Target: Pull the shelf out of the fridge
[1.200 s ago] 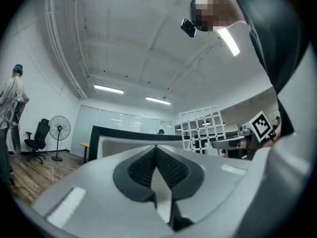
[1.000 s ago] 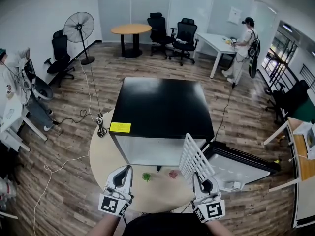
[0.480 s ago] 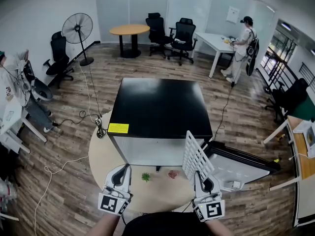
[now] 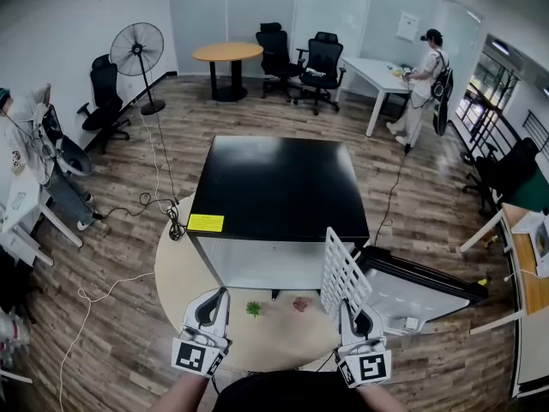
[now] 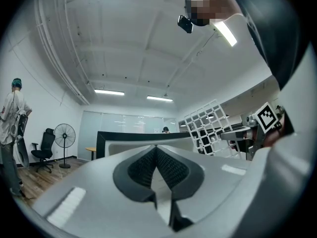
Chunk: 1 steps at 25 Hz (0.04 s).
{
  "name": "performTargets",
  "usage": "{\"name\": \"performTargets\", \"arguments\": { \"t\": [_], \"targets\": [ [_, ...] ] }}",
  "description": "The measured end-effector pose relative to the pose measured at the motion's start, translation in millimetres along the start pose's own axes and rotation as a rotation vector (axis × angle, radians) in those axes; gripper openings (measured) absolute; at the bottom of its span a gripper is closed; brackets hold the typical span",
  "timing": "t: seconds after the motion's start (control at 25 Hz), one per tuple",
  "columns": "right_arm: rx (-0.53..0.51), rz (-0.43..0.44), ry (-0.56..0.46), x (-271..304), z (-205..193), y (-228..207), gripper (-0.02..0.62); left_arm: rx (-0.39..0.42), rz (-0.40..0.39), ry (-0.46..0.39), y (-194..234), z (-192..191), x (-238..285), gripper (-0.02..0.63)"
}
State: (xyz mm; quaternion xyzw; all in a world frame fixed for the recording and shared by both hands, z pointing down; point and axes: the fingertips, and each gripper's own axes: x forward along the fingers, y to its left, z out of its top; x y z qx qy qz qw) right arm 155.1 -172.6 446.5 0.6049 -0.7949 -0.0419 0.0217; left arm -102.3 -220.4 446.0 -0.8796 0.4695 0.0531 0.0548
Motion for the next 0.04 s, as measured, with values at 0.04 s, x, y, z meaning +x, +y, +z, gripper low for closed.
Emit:
{"name": "performTargets", "arguments": {
  "t": [0.04],
  "targets": [
    [0.002,-0.003,0.001,-0.7,-0.9,-1.2,0.037,0.001,-0.001,0.002,-0.9,-0.8,-0.1,-0.002]
  ]
}}
